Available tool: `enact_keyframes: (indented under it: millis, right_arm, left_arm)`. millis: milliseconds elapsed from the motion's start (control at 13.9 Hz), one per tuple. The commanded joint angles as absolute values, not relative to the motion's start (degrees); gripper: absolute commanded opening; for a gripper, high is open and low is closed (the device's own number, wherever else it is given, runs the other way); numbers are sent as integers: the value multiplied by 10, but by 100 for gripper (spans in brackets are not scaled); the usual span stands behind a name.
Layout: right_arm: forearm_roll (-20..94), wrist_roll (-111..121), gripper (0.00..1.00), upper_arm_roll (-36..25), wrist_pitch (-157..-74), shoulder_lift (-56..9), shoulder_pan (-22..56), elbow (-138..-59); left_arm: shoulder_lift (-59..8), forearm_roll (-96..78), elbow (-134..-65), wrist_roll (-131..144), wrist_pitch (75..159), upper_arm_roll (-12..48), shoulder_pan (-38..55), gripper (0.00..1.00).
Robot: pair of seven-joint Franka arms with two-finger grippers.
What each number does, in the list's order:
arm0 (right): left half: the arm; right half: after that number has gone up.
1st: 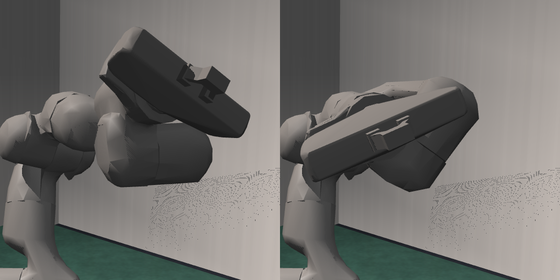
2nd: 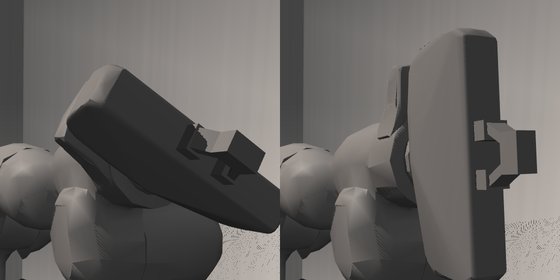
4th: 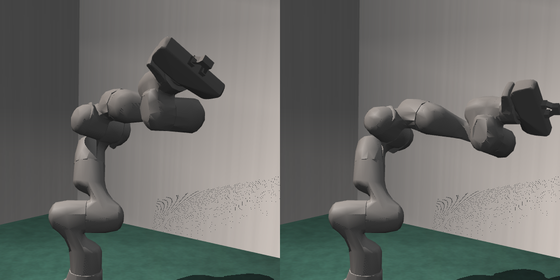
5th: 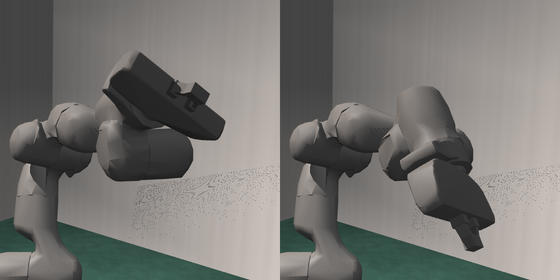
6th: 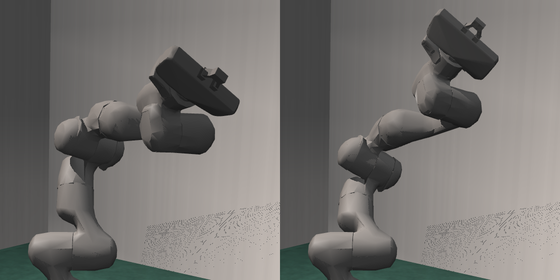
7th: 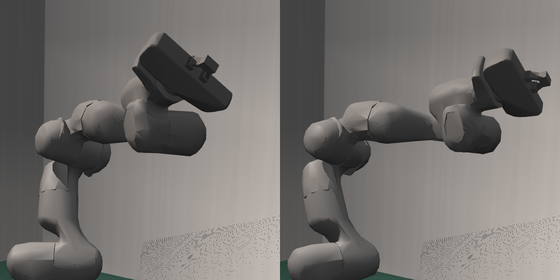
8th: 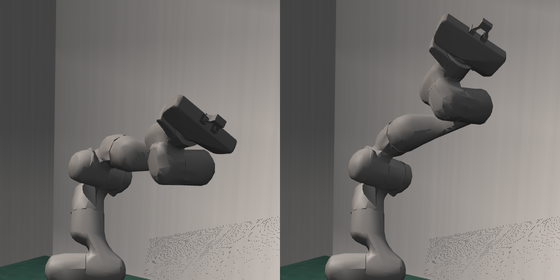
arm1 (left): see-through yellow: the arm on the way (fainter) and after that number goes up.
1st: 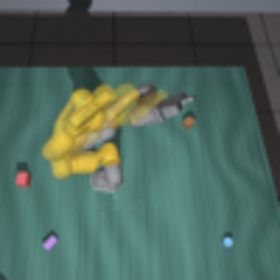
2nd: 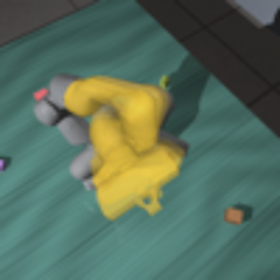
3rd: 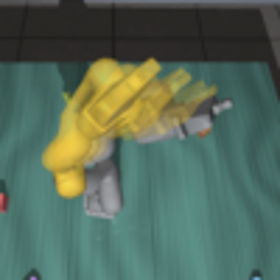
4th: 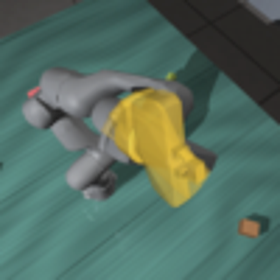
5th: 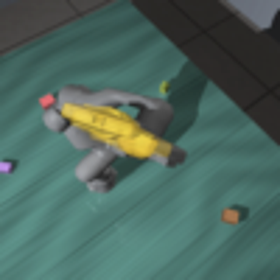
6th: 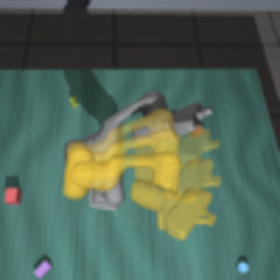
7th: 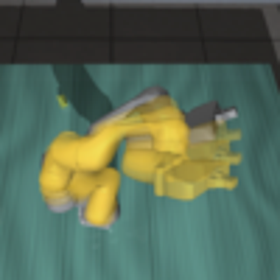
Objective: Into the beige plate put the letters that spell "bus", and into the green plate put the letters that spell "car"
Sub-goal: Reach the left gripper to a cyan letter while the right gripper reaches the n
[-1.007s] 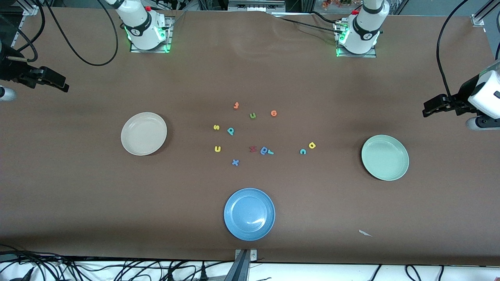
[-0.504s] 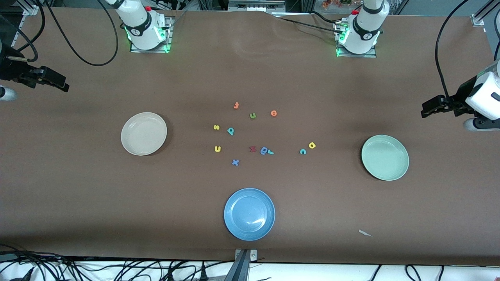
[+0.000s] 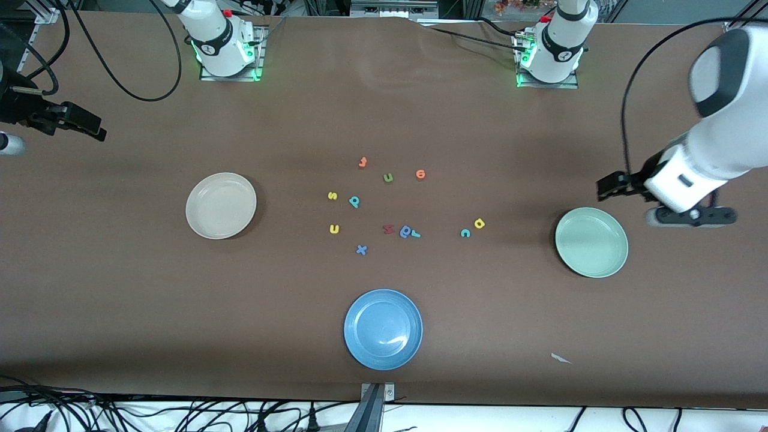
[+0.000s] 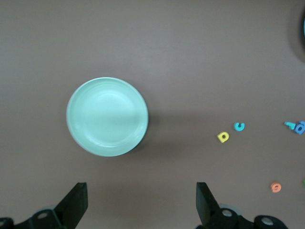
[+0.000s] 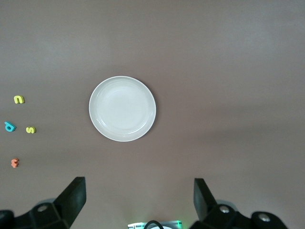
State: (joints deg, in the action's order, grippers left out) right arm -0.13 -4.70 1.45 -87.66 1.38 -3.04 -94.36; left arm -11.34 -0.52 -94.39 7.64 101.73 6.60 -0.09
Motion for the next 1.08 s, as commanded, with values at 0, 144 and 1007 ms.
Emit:
enact_keyframes:
  millis: [0,144,1007]
  right_arm:
    - [11,-40,100,13,-873,23,-34,-950]
    - [11,-39,100,13,-873,23,-34,-951]
    - [8,-56,100,24,-861,-38,-1,-955]
  left_arm:
    - [-134,-11,-975,135,1079,84,11,100]
    - [-158,-12,-977,183,1103,92,26,100]
    - [-310,13,-1047,323,1381,91,161,100]
